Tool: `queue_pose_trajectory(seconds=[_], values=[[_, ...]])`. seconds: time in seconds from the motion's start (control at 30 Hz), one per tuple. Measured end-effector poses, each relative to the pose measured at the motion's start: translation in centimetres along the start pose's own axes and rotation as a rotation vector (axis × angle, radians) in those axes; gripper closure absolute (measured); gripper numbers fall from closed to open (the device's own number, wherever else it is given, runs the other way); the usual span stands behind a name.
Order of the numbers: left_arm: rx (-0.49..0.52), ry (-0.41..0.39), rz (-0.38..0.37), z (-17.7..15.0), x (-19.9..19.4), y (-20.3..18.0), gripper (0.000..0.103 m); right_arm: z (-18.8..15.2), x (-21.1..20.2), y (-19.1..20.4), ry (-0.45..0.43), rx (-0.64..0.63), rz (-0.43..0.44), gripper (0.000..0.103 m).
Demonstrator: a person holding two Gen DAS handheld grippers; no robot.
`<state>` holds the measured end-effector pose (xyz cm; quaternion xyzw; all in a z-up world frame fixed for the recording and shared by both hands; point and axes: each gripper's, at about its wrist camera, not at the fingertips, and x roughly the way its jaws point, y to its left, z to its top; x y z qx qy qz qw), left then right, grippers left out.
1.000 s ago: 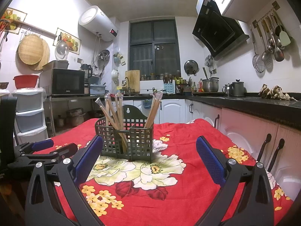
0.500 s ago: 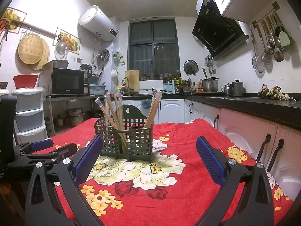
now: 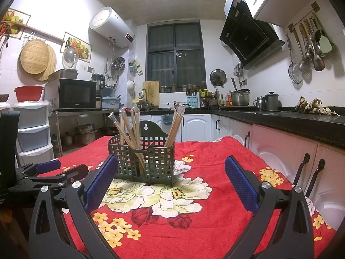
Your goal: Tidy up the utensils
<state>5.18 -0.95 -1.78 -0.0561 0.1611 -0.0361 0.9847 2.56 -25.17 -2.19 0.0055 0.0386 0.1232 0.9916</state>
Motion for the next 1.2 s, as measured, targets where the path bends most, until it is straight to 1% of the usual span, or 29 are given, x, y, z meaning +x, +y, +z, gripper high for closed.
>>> queue_pose_trajectory(seconds=[0.47,0.8,0.9,0.97,1.0,1.03,1.07,1.1,1.13,1.17,1.2], values=[[0.006,0.002,-0.009,0.0,0.0,-0.1,0.010,0.0,0.0,0.0,0.003,0.002,0.001,0.006],[0.020,0.008,-0.025,0.2,0.2,-0.3,0.010,0.3,0.1,-0.3,0.037,0.019,-0.019,0.006],[0.010,0.037,-0.036,0.2,0.6,0.0,0.010,0.4,0.5,-0.7,0.052,0.035,-0.028,0.006],[-0.011,0.100,-0.040,1.0,1.4,1.1,0.010,0.7,0.9,-1.5,0.072,0.059,-0.035,0.006],[-0.039,0.135,-0.043,1.6,2.1,2.1,0.010,0.9,1.4,-2.2,0.091,0.080,-0.044,0.006],[-0.053,0.168,-0.030,2.0,2.7,2.9,0.010,1.2,2.2,-3.1,0.125,0.098,-0.066,0.006],[-0.065,0.206,-0.001,2.7,3.7,4.2,0.010,1.5,3.3,-4.2,0.169,0.108,-0.091,0.006],[-0.063,0.261,0.049,3.4,5.3,5.9,0.010,1.7,4.3,-4.9,0.214,0.104,-0.114,0.006],[-0.054,0.325,0.101,3.8,7.0,7.5,0.010,1.8,5.9,-5.9,0.282,0.089,-0.149,0.006],[-0.054,0.370,0.155,4.0,8.4,8.9,0.010,1.8,7.9,-7.0,0.370,0.061,-0.207,0.006],[-0.044,0.413,0.238,4.0,10.4,10.7,0.010,1.4,10.5,-8.3,0.487,0.017,-0.282,0.006]])
